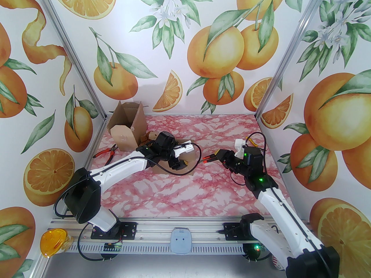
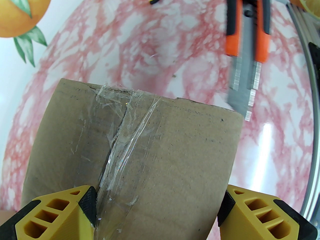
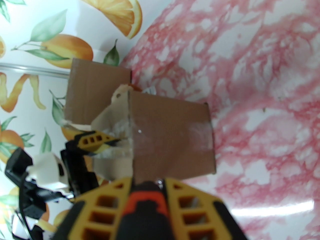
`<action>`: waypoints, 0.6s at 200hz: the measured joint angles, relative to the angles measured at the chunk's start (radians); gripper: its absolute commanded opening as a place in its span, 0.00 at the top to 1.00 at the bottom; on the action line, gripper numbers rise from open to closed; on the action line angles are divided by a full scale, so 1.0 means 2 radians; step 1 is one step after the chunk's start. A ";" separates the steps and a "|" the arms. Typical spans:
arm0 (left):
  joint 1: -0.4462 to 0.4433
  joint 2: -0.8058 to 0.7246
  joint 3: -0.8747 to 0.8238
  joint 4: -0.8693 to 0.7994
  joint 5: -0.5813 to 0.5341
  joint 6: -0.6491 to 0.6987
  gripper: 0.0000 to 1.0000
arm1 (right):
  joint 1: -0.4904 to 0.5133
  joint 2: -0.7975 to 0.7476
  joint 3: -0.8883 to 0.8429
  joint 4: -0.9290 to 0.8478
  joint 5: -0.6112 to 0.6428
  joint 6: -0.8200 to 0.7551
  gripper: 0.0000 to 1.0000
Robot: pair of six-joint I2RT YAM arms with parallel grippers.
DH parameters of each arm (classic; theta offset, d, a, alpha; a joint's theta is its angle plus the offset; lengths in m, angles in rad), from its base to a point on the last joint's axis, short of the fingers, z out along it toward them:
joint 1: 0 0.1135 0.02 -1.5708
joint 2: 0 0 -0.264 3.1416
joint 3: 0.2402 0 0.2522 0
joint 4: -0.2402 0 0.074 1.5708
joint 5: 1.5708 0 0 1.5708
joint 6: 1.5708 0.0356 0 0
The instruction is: Unpack the express box
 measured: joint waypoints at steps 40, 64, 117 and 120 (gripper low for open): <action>-0.009 0.000 0.010 -0.018 0.026 0.003 0.16 | 0.000 -0.001 0.000 0.031 0.030 0.003 1.00; -0.011 0.000 0.015 -0.029 0.030 0.006 0.16 | 0.000 0.007 0.000 0.049 0.039 0.002 1.00; -0.010 0.000 0.020 -0.045 0.039 0.015 0.17 | 0.000 0.020 0.000 0.075 0.047 0.001 1.00; -0.010 0.000 0.020 -0.046 0.041 0.015 0.17 | 0.000 0.020 0.000 0.077 0.047 0.000 1.00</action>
